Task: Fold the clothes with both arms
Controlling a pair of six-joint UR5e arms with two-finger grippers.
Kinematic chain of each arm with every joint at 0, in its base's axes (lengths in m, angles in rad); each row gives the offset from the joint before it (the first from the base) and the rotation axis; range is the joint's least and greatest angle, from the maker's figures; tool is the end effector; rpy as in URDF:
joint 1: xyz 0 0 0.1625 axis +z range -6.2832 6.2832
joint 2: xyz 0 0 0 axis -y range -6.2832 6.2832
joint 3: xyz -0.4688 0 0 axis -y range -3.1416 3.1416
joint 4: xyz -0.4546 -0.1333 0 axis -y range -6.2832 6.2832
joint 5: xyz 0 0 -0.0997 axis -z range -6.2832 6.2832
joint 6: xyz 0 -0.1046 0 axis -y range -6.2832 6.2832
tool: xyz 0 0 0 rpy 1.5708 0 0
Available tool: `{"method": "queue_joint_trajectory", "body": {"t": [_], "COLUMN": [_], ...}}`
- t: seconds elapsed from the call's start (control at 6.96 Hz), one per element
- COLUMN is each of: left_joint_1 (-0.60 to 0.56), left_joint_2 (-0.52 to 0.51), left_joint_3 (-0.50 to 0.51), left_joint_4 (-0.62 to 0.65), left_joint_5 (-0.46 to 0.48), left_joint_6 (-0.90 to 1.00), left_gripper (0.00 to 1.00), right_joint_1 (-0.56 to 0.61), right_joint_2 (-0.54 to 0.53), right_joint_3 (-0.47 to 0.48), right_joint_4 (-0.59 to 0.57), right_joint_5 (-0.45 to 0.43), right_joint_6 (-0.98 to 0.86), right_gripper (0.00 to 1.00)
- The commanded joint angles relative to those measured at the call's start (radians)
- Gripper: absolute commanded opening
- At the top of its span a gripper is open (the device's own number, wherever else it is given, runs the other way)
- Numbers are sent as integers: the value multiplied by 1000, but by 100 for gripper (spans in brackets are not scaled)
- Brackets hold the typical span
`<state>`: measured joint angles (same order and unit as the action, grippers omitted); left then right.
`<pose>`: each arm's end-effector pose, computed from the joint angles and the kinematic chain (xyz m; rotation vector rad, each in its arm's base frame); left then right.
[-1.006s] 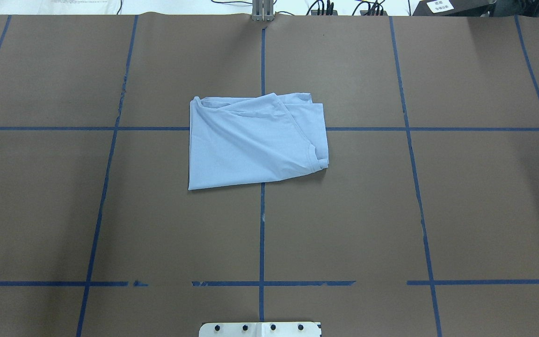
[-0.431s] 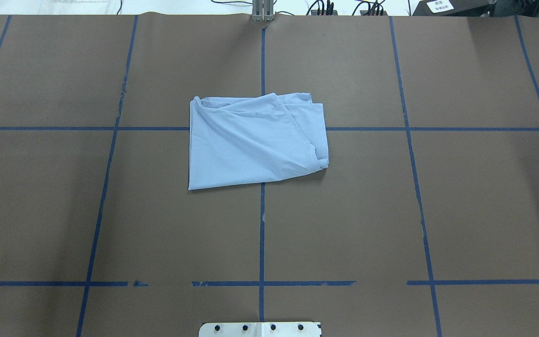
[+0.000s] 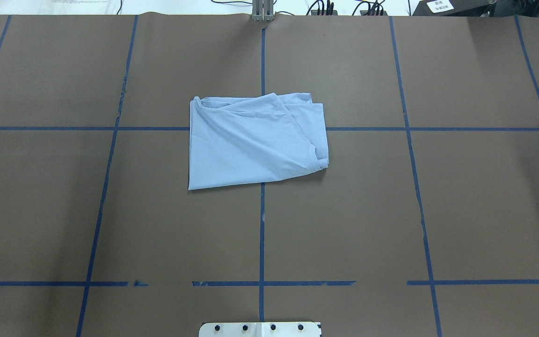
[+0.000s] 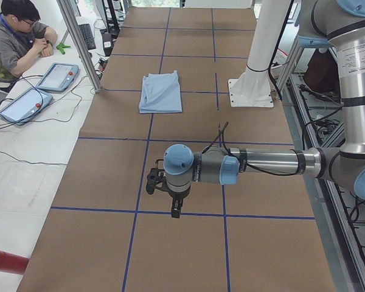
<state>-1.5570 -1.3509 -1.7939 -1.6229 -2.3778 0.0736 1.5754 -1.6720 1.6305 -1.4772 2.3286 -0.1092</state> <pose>-0.0515 -0.4566 0.6853 0.0764 0.8052 0.1049 0.0638 -0.5101 0.7184 0.0926 -0.7540 -0.1193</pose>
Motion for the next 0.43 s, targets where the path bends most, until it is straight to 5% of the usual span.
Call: {"method": "queue_joint_trajectory", "body": {"t": [0.0,0.29], "left_joint_1": [0,0], "left_joint_2": [1,1], "left_joint_3": [-1,1], "left_joint_4": [0,0], "left_joint_5": [0,0], "left_joint_6": [0,0], "left_gripper": [100,100], "right_joint_1": [0,0], "right_joint_2": [-12,-15], "right_joint_3": [2,14], "right_joint_4": [0,0], "right_joint_5": [0,0], "right_joint_6": [-1,-1], "right_gripper": [100,100]}}
